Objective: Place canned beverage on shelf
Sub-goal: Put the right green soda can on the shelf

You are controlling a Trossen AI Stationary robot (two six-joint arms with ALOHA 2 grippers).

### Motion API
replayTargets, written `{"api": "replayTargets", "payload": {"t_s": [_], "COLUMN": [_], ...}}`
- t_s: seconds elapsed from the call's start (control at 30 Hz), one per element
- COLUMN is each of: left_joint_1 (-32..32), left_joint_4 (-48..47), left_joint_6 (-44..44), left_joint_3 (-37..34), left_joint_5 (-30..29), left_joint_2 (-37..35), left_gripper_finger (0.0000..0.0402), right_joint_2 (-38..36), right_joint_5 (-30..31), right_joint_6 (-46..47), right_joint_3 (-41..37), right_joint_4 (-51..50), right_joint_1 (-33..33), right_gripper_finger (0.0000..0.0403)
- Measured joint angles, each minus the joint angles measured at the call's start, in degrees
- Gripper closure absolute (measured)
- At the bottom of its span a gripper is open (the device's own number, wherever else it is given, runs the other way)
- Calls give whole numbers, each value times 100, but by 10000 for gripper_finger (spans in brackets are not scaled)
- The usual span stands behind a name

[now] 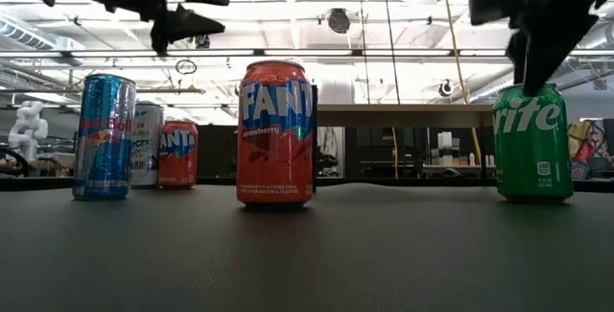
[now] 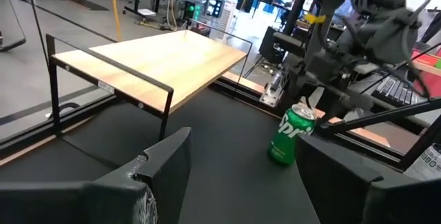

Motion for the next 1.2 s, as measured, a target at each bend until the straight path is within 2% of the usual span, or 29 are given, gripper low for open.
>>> {"api": "replayTargets", "payload": {"t_s": [0.23,0.4,0.47,0.6,0.73,0.9,1.2], "left_joint_1": [4,7,48,239,405,582,723], "left_joint_4": [-847,-989,-979,-992,-995,-980,-947], "left_joint_6": [37,107,75,-294,-250,47,154], "left_joint_3": [681,1003,1136,1435,1825,2480,3853], "left_joint_5": [183,266,588,1381,1769,2402,3458], "left_joint_2": [552,999,1160,1581,2050,2703,4056], "left_gripper_finger": [145,145,143,120,73,13,7], "right_joint_2": [-7,-24,-26,-19,-15,-21,68], "right_joint_5": [-72,-70,-71,-82,-88,-69,-43], "right_joint_6": [283,272,216,139,-139,-763,-1894], "right_joint_3": [-320,-322,-322,-324,-153,480,1308], "right_joint_4": [262,382,457,704,788,883,1183], "right_joint_1": [45,45,45,45,45,-27,-371], "right_gripper_finger": [47,106,132,133,133,131,128]}}
